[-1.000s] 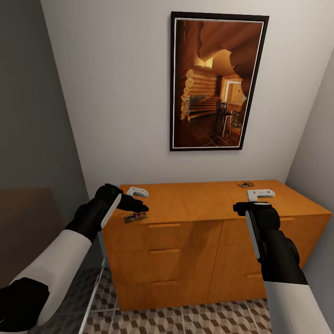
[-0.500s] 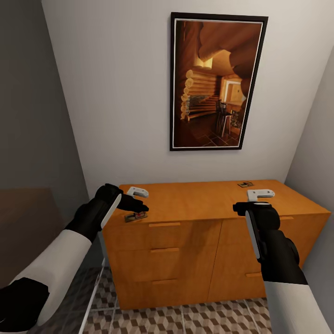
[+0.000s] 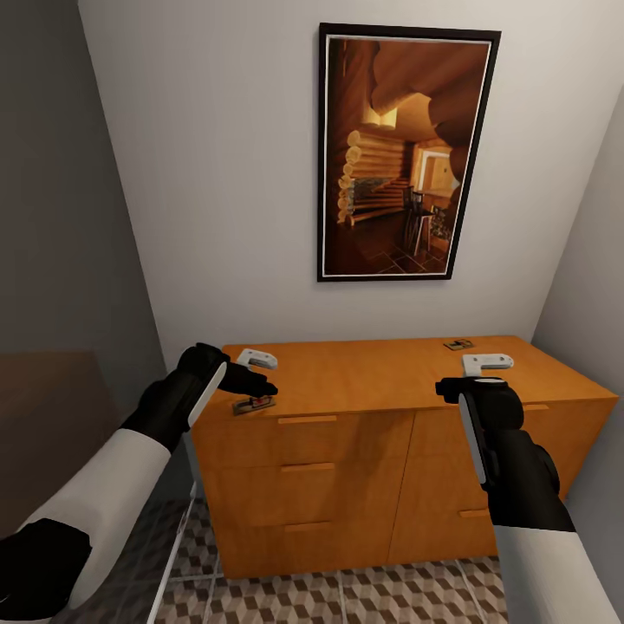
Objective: Take the four mousetraps from the cabinet in the bathroom and place them on the bathroom floor. Make sure all four end up on the same floor surface, and ensure that at least two of them are either under or directly next to the same bathroom sink.
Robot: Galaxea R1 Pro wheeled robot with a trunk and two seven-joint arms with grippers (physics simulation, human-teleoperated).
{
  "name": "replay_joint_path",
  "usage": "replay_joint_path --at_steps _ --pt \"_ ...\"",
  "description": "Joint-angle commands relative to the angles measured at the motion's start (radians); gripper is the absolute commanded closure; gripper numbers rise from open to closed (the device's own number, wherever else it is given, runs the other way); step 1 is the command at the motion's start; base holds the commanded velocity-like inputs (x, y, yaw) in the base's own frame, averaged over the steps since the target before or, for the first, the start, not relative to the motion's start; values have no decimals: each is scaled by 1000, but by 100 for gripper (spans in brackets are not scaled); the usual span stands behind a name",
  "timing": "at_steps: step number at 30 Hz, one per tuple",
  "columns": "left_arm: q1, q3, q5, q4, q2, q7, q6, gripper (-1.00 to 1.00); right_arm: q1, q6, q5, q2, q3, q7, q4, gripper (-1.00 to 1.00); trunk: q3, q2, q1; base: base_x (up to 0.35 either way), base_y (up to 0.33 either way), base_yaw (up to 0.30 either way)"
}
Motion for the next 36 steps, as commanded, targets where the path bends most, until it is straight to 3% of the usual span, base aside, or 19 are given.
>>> replay_joint_path --at_steps 1,36 --pt "-1 -3 8 -1 1 4 4 -100 -1 4 0 0 1 -3 -1 -100 -1 -1 0 0 0 0" --pt "-1 -3 8 -5 1 4 4 -100 -1 4 -3 1 2 -4 -1 -100 -1 -1 0 0 37 0"
